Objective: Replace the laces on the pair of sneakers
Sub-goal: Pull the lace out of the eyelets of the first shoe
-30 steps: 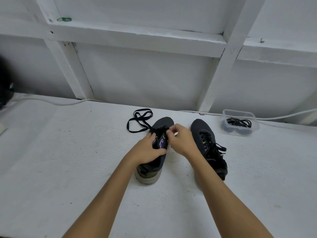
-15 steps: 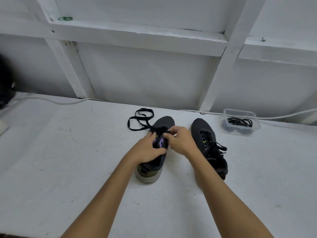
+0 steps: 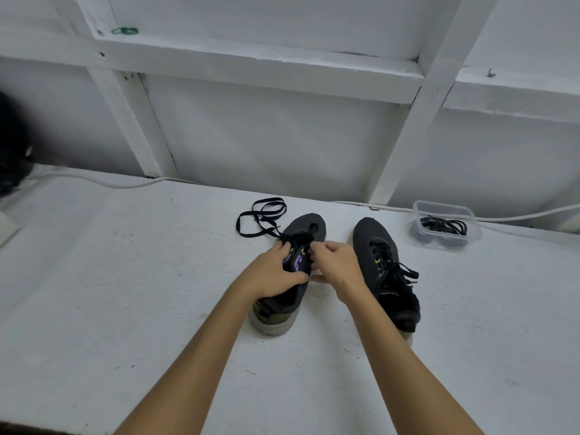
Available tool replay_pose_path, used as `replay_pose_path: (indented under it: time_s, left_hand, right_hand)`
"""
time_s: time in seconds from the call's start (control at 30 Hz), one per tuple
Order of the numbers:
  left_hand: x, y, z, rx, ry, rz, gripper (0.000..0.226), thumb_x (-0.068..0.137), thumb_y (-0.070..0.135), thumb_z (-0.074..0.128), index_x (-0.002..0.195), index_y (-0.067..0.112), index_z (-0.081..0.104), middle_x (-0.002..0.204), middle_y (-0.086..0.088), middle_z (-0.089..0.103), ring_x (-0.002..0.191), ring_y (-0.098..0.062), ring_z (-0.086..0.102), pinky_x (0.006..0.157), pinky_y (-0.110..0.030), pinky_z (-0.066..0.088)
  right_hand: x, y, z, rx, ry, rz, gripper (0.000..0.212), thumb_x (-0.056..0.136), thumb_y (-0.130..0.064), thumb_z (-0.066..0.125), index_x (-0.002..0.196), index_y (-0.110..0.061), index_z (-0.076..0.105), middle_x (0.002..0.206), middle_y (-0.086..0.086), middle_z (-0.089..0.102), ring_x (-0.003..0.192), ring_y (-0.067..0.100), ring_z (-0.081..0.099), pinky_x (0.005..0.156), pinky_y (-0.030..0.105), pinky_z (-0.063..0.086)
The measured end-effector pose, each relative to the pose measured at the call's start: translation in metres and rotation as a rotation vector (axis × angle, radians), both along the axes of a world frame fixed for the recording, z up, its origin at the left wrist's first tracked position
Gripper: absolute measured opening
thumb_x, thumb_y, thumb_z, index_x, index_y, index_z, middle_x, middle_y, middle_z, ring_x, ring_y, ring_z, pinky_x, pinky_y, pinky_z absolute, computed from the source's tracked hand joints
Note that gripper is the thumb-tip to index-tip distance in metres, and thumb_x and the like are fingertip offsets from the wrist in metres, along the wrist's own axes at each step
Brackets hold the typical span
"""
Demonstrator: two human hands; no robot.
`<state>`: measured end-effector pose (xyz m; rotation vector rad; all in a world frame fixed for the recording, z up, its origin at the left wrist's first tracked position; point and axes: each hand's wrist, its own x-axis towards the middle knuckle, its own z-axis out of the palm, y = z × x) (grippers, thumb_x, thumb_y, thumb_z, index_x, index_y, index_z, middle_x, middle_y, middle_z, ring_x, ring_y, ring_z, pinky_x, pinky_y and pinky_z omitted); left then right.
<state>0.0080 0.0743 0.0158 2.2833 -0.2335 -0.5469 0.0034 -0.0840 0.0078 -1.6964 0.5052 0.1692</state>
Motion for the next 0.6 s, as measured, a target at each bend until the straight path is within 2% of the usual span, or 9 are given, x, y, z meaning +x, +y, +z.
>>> replay_pose_path:
  time_s: [0.1,0.17,0.23,0.3,0.37,0.4,0.5,0.6]
  left_hand:
    - [0.000,0.000,0.001,0.026,0.008,0.000,0.052,0.085,0.043,0.069,0.131,0.028,0.050,0.137,0.015,0.046,0.123,-0.017,0.052,0.091,-0.031,0.044]
    - [0.001,0.000,-0.004,0.033,0.012,0.020,0.043,0.082,0.045,0.069,0.118,0.028,0.051,0.129,0.011,0.051,0.119,-0.018,0.055,0.092,-0.033,0.047]
    - [-0.002,0.001,-0.005,0.034,0.022,0.041,0.055,0.077,0.051,0.068,0.123,0.025,0.051,0.136,0.008,0.051,0.123,-0.015,0.053,0.099,-0.036,0.047]
    - [-0.003,0.002,-0.007,0.012,0.026,0.059,0.077,0.073,0.057,0.065,0.141,0.026,0.045,0.150,0.011,0.042,0.134,-0.012,0.046,0.106,-0.036,0.043]
    - [-0.003,0.002,-0.007,-0.014,0.020,0.063,0.079,0.079,0.052,0.066,0.150,0.028,0.038,0.155,0.013,0.037,0.138,-0.011,0.042,0.106,-0.034,0.040]
    - [-0.003,0.002,-0.006,-0.012,0.021,0.059,0.079,0.082,0.049,0.067,0.151,0.029,0.036,0.155,0.013,0.037,0.138,-0.011,0.041,0.106,-0.033,0.040]
    - [-0.002,0.001,-0.007,-0.001,0.011,0.064,0.077,0.082,0.048,0.067,0.151,0.028,0.037,0.151,0.012,0.041,0.133,-0.013,0.045,0.103,-0.032,0.042]
    - [-0.004,-0.001,-0.003,-0.006,-0.008,0.069,0.060,0.085,0.042,0.067,0.140,0.029,0.046,0.136,0.011,0.050,0.120,-0.015,0.052,0.090,-0.028,0.041]
  right_hand:
    - [0.001,-0.001,-0.002,-0.089,-0.036,0.103,0.015,0.091,-0.027,0.071,0.084,-0.015,0.075,0.078,-0.001,0.075,0.074,0.016,0.072,0.064,0.036,0.063]
    - [0.004,-0.003,-0.001,-0.170,-0.047,0.158,0.014,0.093,-0.026,0.069,0.086,-0.015,0.072,0.079,0.001,0.074,0.072,0.018,0.070,0.072,0.045,0.064]
    - [0.010,-0.004,0.002,-0.223,-0.119,0.116,0.015,0.096,-0.029,0.063,0.090,-0.016,0.067,0.083,0.000,0.070,0.075,0.018,0.069,0.075,0.049,0.063]
    - [0.017,-0.008,0.008,-0.201,-0.220,-0.058,0.015,0.099,-0.032,0.057,0.094,-0.018,0.061,0.091,-0.002,0.066,0.080,0.019,0.072,0.074,0.046,0.063]
    - [0.020,-0.014,0.018,-0.106,-0.252,-0.188,0.018,0.102,-0.029,0.053,0.101,-0.013,0.059,0.098,0.001,0.063,0.080,0.017,0.072,0.063,0.033,0.062]
    - [0.019,-0.017,0.022,-0.086,-0.230,-0.181,0.023,0.103,-0.030,0.053,0.103,-0.009,0.061,0.099,0.004,0.064,0.080,0.016,0.072,0.059,0.028,0.060]
    - [0.011,-0.018,0.025,-0.094,-0.063,0.048,0.041,0.098,-0.043,0.062,0.097,-0.003,0.070,0.083,0.003,0.072,0.077,0.013,0.073,0.058,0.028,0.060]
    - [0.005,-0.007,0.011,-0.168,-0.007,0.205,0.028,0.088,-0.042,0.075,0.089,-0.014,0.074,0.077,-0.003,0.073,0.075,0.012,0.071,0.063,0.033,0.063]
